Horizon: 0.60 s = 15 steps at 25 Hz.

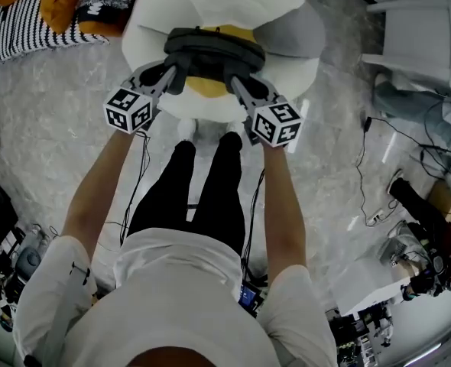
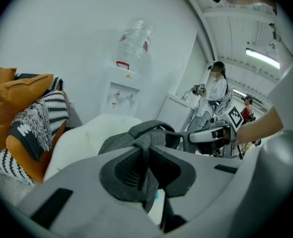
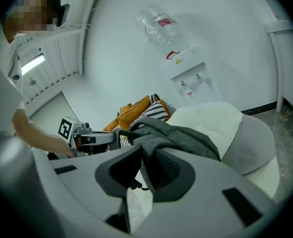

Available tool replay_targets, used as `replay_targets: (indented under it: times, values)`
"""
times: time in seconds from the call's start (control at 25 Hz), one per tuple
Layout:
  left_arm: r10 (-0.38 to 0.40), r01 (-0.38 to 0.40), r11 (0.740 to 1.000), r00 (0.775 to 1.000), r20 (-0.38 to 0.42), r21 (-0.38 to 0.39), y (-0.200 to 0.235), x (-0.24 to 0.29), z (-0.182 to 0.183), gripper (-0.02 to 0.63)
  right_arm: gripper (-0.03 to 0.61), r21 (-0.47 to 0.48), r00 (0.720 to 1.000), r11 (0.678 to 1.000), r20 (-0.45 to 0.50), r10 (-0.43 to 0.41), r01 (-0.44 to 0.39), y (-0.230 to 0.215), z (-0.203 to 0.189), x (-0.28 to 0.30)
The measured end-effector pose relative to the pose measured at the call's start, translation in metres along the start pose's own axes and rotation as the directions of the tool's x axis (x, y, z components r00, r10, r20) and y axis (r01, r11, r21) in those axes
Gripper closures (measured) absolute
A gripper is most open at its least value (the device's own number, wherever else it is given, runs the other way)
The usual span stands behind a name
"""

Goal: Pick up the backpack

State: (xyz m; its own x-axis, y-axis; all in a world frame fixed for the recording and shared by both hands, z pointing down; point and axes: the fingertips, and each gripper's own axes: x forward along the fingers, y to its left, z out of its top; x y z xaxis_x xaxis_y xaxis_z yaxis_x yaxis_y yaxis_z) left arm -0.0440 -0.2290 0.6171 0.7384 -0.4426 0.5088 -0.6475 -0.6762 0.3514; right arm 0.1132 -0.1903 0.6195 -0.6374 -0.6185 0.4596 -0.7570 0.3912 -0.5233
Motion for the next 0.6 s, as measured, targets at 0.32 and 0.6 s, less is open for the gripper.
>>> replay_targets:
  times: [0.32,0.6]
  values:
    - [-0.043,0.041,0.999,0.998,0.054,0.034,-0.02,-0.04,0.038,0.575,0.514,-0.03,0.998,0.999,0.062,-0.015,0.017,0.042,0.032,-0.026]
    - [-0.108,0.103,0.993,0.991,0.075,0.065,-0.041,-0.078,0.056,0.577,0.515,-0.034,0.994,0.999,0.105,-0.038,0.041,0.08,0.045,-0.051]
